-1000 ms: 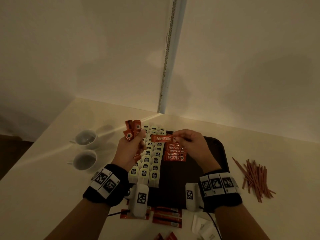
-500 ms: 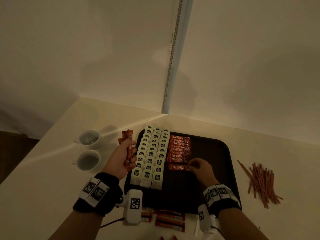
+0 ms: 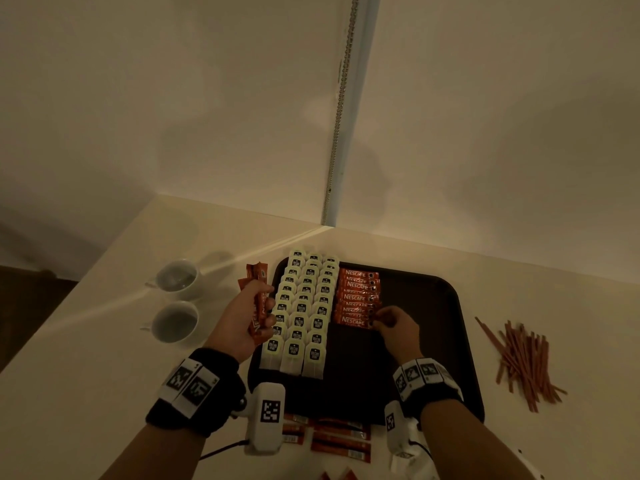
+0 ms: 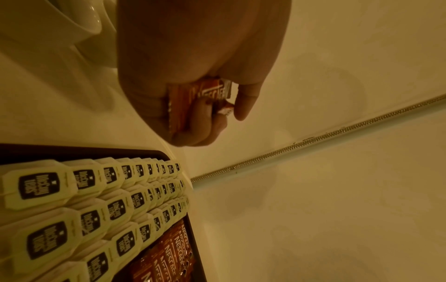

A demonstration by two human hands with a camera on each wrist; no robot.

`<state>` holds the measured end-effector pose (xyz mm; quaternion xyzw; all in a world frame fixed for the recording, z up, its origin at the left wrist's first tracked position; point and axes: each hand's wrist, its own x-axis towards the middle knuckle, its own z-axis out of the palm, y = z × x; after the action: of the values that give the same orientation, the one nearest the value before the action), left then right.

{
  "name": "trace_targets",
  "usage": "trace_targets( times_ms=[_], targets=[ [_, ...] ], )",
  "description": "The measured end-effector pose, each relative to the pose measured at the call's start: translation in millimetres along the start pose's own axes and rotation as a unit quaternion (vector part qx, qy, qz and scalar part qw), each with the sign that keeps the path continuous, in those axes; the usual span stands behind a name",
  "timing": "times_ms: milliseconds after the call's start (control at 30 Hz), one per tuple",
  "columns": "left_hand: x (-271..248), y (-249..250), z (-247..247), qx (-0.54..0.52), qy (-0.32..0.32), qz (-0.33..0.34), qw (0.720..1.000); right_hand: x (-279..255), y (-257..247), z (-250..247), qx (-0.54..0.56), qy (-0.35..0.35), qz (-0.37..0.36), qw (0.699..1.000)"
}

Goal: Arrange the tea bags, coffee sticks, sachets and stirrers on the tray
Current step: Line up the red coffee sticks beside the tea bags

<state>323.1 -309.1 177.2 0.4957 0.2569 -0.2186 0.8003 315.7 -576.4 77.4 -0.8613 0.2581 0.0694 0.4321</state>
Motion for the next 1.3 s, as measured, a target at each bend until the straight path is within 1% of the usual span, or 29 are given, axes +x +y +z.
trace_targets(
  times_ms=[167, 267, 467, 700, 767, 800, 833, 867, 933, 967, 1000, 1033, 1067, 1133, 1200, 1300],
  targets=[
    [-0.4, -1.6, -0.1, -0.006, -0.011, 0.002, 1.000, 2.9, -5.5, -0.9, 0.000, 0.000, 0.008, 1.000],
    [0.2, -2.5, -0.4, -0.001, -0.005, 0.000, 1.000, 4.2, -4.6, 1.1, -0.008, 0.001, 0.016, 1.000],
    [-0.3, -3.4, 5.6, 0.037, 0.001, 0.022, 0.999, 5.7, -1.8, 4.6, -0.033, 0.009, 0.024, 0.999],
    [-2.0, -3.9, 11.8, 0.101, -0.008, 0.051, 0.994, 1.2, -8.0, -0.9, -0.027, 0.017, 0.038, 0.999],
    [-4.2, -2.3, 15.9, 0.141, -0.013, 0.067, 0.988, -4.7, -22.0, -7.0, -0.001, 0.032, 0.008, 0.999],
    [-5.3, -1.1, 18.3, 0.167, -0.017, 0.082, 0.982, -10.1, -33.5, -9.8, 0.026, 0.033, -0.022, 0.999],
    [-5.3, 0.2, 20.8, 0.197, -0.020, 0.099, 0.975, -17.0, -48.0, -12.6, 0.064, 0.019, -0.058, 0.996],
    [-5.0, 1.2, 22.8, 0.230, -0.020, 0.116, 0.966, -25.8, -63.8, -14.7, 0.111, -0.017, -0.096, 0.989],
    [-4.7, 2.6, 27.7, 0.278, -0.023, 0.147, 0.949, -46.1, -92.7, -16.7, 0.199, -0.135, -0.140, 0.960],
    [-4.9, 3.5, 30.3, 0.289, -0.027, 0.163, 0.943, -54.8, -102.6, -17.0, 0.216, -0.184, -0.157, 0.946],
    [-6.0, 4.9, 32.8, 0.296, -0.030, 0.179, 0.938, -61.6, -108.9, -16.9, 0.218, -0.209, -0.174, 0.937],
    [-7.5, 6.5, 34.3, 0.300, -0.030, 0.193, 0.934, -66.1, -111.7, -16.4, 0.220, -0.210, -0.186, 0.934],
    [-9.3, 7.9, 35.2, 0.301, -0.029, 0.202, 0.932, -68.8, -112.2, -16.3, 0.230, -0.197, -0.189, 0.934],
    [-11.3, 10.2, 33.4, 0.293, -0.024, 0.211, 0.932, -71.8, -110.4, -16.3, 0.262, -0.167, -0.177, 0.934],
    [-10.9, 10.5, 28.7, 0.285, -0.014, 0.218, 0.933, -75.5, -109.6, -16.8, 0.282, -0.160, -0.166, 0.931],
    [-11.7, 7.0, 26.1, 0.276, -0.013, 0.216, 0.937, -81.5, -114.3, -17.3, 0.247, -0.151, -0.193, 0.938]
  ],
)
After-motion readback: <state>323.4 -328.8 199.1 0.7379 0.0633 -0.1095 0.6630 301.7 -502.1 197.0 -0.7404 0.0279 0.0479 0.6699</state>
